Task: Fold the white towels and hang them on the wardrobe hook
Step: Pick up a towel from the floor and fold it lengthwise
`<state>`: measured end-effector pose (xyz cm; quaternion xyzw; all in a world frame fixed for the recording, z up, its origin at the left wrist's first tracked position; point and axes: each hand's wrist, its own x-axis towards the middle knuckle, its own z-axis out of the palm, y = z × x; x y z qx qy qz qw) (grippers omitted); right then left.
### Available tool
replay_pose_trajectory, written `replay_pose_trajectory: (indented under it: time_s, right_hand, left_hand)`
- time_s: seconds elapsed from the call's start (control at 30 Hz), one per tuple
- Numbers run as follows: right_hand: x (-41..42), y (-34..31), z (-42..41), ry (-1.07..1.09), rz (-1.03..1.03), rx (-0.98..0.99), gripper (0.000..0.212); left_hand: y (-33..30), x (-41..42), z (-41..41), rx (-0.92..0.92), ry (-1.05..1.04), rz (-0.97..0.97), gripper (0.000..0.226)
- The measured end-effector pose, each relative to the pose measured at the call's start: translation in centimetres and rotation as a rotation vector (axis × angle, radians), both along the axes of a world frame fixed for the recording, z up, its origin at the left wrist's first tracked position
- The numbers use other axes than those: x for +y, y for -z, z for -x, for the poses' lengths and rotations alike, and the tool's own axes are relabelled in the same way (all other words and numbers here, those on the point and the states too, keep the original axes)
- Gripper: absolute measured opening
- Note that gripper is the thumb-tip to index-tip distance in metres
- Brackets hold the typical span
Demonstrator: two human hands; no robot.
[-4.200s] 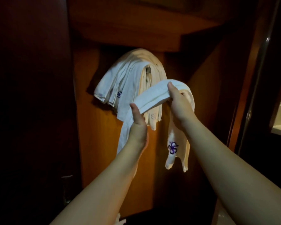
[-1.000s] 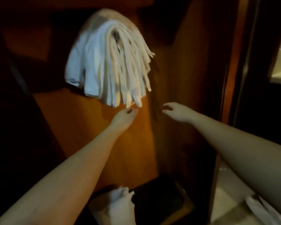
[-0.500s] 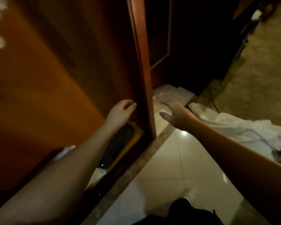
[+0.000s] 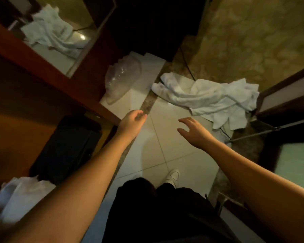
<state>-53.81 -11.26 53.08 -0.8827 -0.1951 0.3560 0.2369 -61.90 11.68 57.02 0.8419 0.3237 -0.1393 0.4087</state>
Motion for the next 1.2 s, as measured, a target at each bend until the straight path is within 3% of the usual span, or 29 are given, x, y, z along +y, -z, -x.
replay_pose_trajectory:
  time_s: [0.53,0.7,0.97,1.2]
  right_hand:
    - [-5.1,14.4,-20.8,0.461,0.268,0.232,0.044]
    - [-5.3,19.2,-27.7,0.643,0.246,0.295,0.045]
    - [-9.1,30.0,-35.9,0.775,0.217,0.386,0.045]
    - [-13.2,41.7,-40.9,0.747,0.230,0.454,0.045]
  left_hand:
    - [18.5,-1.0,-30.3,0.262,0.386,0.058,0.038]
    - [23.6,-1.6,-39.2,0.275,0.502,0.039,0.033]
    - [34.4,-6.3,-46.3,0.346,0.559,0.121,0.032]
    - [45.7,-11.5,-50.9,0.434,0.544,0.130,0.030]
